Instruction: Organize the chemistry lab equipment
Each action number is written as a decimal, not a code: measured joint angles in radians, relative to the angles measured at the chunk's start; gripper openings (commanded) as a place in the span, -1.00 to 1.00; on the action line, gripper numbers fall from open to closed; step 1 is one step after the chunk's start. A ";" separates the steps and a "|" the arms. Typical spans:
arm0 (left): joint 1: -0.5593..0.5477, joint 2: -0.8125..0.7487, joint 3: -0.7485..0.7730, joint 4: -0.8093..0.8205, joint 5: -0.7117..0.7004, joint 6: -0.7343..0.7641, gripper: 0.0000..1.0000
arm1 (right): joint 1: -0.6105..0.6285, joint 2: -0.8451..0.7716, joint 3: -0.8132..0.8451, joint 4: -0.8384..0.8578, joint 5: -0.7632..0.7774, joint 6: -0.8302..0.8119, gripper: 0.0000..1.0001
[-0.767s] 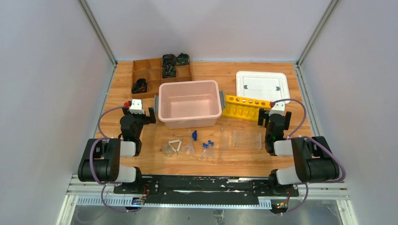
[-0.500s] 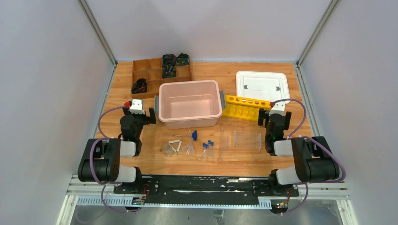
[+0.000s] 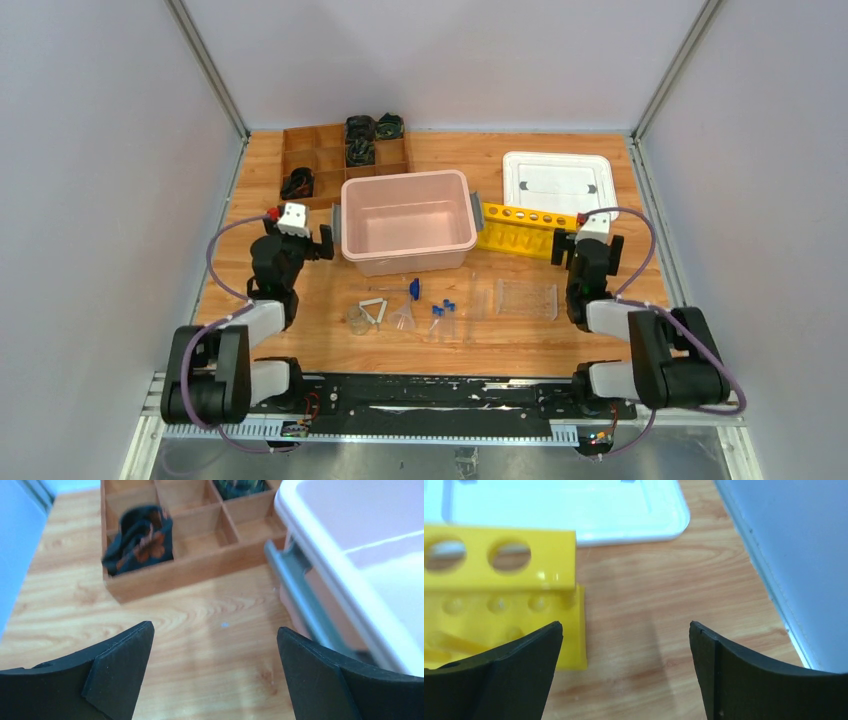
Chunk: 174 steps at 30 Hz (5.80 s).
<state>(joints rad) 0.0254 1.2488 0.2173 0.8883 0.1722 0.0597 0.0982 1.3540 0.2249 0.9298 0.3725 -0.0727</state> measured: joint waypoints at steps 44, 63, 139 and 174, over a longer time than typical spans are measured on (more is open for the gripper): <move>0.000 -0.337 0.682 -1.239 0.126 -0.013 1.00 | 0.656 0.011 0.520 -1.048 -0.094 0.668 -0.31; 0.000 -0.334 0.742 -1.285 0.123 -0.054 1.00 | 0.806 0.221 0.481 -0.829 0.101 0.732 -0.27; -0.008 -0.287 0.858 -1.201 0.778 -0.477 0.25 | 1.062 0.291 1.392 -0.690 0.159 0.392 -1.00; -0.112 -0.288 0.821 -1.317 0.925 -0.182 -0.96 | 0.882 0.357 1.715 -1.397 -0.445 0.601 -0.13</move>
<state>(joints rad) -0.0868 0.9604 1.0378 -0.4286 1.0977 -0.1226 0.9802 1.7115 1.9400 -0.4667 -0.0727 0.5282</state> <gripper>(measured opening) 0.261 0.507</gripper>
